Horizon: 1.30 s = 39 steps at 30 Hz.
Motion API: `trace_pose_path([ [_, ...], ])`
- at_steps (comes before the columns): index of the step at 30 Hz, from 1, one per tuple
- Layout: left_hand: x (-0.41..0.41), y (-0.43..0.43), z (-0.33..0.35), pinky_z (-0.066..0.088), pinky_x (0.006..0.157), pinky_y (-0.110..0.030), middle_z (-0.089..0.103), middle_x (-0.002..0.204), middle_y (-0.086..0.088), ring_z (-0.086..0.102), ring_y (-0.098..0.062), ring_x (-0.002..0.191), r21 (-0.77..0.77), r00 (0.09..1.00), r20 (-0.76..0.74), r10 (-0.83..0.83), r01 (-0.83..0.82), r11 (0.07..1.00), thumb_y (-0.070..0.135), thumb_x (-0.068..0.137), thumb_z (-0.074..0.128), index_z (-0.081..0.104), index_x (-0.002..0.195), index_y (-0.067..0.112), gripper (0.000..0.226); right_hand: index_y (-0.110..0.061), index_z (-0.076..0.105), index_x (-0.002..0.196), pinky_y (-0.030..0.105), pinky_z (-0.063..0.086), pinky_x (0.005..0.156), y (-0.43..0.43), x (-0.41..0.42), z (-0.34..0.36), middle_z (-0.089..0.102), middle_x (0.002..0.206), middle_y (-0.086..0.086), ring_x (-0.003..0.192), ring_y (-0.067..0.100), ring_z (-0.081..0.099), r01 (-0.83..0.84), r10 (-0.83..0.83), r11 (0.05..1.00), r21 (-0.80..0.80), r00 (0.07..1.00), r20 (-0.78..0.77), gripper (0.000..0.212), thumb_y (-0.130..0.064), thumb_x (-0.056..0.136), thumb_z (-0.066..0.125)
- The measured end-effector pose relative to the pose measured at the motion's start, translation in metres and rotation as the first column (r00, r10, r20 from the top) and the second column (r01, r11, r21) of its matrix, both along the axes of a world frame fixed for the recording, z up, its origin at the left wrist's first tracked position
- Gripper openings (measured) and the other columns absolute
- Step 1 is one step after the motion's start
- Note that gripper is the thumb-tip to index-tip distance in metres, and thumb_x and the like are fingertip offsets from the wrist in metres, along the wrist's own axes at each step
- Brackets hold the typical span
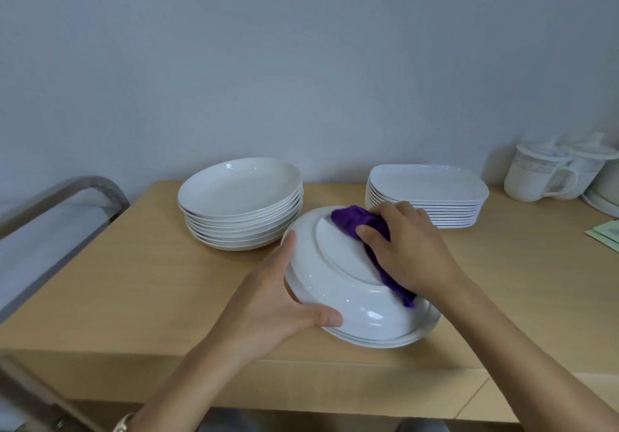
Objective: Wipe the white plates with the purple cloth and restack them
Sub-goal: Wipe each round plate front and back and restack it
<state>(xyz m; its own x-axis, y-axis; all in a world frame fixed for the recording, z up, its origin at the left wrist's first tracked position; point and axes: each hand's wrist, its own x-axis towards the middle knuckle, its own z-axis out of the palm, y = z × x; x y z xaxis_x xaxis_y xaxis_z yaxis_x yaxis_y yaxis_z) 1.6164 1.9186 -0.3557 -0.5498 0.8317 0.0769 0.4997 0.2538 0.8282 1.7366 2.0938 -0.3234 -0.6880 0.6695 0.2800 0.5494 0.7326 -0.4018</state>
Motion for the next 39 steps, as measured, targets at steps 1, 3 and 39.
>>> trace_pose_path([
  [1,0.000,0.001,0.000,0.031,0.110,-0.021,0.026,0.155,0.027,0.026,0.009,0.138,0.001,1.000,0.001,-0.002,0.002,1.000,0.056,0.040,0.089,0.014,0.156,0.039,0.140,-0.027,0.053,0.120,0.041,0.036,0.097,-0.005,0.006,0.000,0.051,0.116,0.001,0.110,0.026,0.043,-0.013,0.013,1.000,0.000,1.000,0.000,0.035,-0.048,0.092,0.046],
  [3,0.001,0.001,0.000,0.031,0.111,-0.021,0.027,0.154,0.027,0.027,0.008,0.139,0.028,1.000,0.008,0.005,-0.006,1.000,0.056,0.040,0.088,0.014,0.156,0.039,0.139,-0.028,0.054,0.117,0.040,0.035,0.096,-0.019,0.013,0.001,0.052,0.113,-0.002,0.107,0.023,0.043,-0.088,0.088,0.996,-0.002,0.996,-0.030,0.033,-0.047,0.091,0.048],
  [39,0.035,0.022,0.019,0.062,0.073,-0.035,0.070,0.121,-0.014,0.068,-0.028,0.110,0.345,0.305,0.920,-0.246,-0.334,0.877,0.022,0.083,0.061,0.056,0.135,0.010,0.053,-0.030,0.057,0.120,0.038,0.040,0.091,-0.010,0.022,0.002,0.055,0.112,-0.002,0.108,0.023,0.048,0.000,-0.019,0.994,-0.110,0.986,-0.165,0.033,-0.045,0.092,0.049],
])
